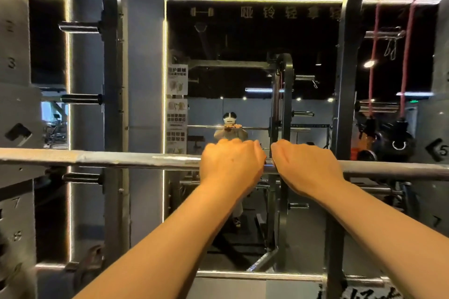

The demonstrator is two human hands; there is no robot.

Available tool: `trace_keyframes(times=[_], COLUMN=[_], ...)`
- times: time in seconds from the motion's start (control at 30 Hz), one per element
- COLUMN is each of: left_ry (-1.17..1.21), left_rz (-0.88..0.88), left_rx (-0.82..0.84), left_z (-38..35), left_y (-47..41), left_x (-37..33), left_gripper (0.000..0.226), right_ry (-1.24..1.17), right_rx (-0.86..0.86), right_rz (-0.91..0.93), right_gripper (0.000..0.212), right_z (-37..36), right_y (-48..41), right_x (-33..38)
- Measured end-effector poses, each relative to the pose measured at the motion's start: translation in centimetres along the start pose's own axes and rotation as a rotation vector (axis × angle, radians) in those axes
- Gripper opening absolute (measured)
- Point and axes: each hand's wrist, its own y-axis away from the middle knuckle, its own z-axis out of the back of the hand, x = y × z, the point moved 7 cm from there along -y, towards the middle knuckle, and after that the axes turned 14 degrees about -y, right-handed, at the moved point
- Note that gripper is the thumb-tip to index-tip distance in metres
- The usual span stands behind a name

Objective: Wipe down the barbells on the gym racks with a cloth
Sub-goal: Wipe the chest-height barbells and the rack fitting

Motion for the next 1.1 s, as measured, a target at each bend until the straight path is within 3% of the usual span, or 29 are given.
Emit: trace_keyframes(times=[0.13,0.23,0.37,0.47,0.5,0.6,0.67,0.77,0.83,0.9,1.0,1.1], left_ry=[0.144,0.134,0.076,0.205,0.188,0.021,0.032,0.126,0.137,0.051,-0.130,-0.080], left_rz=[0.029,0.020,0.032,0.031,0.027,-0.069,-0.090,-0.100,-0.082,-0.047,-0.037,-0.026], left_rx=[-0.320,-0.376,-0.087,0.231,0.257,0.117,-0.034,-0.125,-0.145,0.009,0.261,0.250], left_z=[-2.0,-3.7,-0.3,-0.8,-0.9,-0.3,-0.2,-0.8,-1.0,-1.5,-1.9,-1.1], left_y=[3.5,5.2,1.6,-1.7,-2.1,-1.3,-0.1,1.8,2.8,3.0,1.9,0.9], left_x=[0.1,-0.1,0.0,0.3,0.3,-0.4,-0.3,0.5,1.7,3.6,5.6,3.9], left_gripper=[0.039,0.045,0.044,0.047,0.045,0.036,0.030,0.046,0.055,0.060,0.043,0.023], right_ry=[-0.003,0.007,0.021,0.026,0.043,0.046,-0.032,-0.146,-0.262,-0.292,-0.223,-0.238], right_rx=[-0.055,-0.055,-0.032,0.117,0.159,0.072,0.023,0.018,-0.040,-0.068,-0.049,-0.065], right_rz=[0.021,0.026,0.052,0.032,0.044,0.094,0.105,0.068,0.044,0.036,0.032,0.002], right_gripper=[0.012,0.013,0.011,0.017,0.019,0.017,0.018,0.036,0.028,0.024,0.051,0.056], right_z=[0.2,0.1,0.1,-0.1,-0.2,0.2,-0.3,-0.9,-0.7,-0.7,-1.2,-1.3], right_y=[0.7,0.9,0.6,-0.3,-0.6,-1.8,-2.3,-2.3,-2.4,-2.2,-2.6,-2.7], right_x=[0.4,0.6,0.6,0.5,0.7,1.6,1.9,1.6,1.1,0.9,0.8,1.0])
